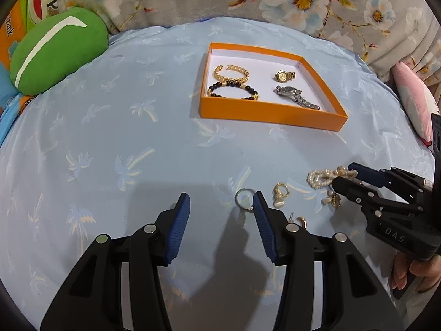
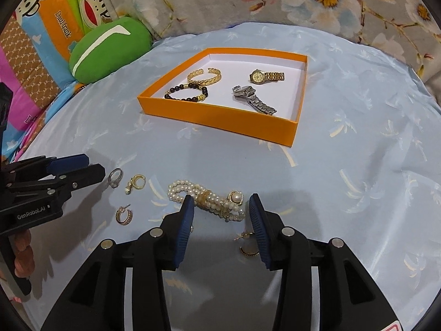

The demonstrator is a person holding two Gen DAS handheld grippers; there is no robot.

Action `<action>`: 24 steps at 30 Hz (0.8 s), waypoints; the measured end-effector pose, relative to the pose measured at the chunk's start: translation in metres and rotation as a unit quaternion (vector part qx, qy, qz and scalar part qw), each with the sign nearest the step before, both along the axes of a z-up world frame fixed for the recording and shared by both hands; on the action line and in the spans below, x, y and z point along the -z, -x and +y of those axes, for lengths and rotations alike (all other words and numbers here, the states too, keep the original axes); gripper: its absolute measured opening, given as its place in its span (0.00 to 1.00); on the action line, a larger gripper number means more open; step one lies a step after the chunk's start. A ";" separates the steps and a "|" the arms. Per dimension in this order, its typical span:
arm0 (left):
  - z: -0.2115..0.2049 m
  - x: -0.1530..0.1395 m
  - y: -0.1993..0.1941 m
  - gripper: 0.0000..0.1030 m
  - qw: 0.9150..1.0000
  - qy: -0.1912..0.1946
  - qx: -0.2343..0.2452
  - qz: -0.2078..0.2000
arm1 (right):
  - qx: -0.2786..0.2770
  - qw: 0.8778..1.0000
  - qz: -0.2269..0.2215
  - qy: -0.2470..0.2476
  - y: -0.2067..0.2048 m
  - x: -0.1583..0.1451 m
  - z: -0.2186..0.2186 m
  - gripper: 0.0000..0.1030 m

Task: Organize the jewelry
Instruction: 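Grasp the pearl bracelet with the right gripper while the left gripper grasps the silver ring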

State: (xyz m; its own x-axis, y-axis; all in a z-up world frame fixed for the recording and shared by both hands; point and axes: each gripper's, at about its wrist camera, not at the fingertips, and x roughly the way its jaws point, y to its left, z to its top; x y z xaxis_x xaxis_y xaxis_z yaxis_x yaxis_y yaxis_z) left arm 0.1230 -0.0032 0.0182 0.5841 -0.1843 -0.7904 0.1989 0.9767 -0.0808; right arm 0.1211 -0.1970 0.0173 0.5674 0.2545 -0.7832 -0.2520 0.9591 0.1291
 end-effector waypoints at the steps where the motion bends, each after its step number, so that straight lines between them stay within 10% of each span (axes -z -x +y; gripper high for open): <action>1: 0.001 0.001 0.001 0.44 1.000 0.001 0.000 0.001 | -0.002 1.000 0.003 -0.003 0.000 0.000 0.001 0.24; 3: 0.002 0.002 0.003 0.44 1.000 0.002 -0.001 0.003 | -0.004 1.000 0.010 -0.004 0.003 0.001 0.002 0.06; 24: -0.012 0.009 0.007 0.44 1.000 0.010 0.009 0.008 | 0.056 0.997 0.015 -0.049 0.079 -0.008 -0.011 0.06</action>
State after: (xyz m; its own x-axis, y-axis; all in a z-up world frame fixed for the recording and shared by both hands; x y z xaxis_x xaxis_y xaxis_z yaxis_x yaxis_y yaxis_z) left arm 0.1165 -0.0155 0.0092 0.5674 -0.2111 -0.7959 0.2150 0.9710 -0.1043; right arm 0.0423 -0.2081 0.0257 0.5731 0.2673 -0.7747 -0.1394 0.9633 0.2292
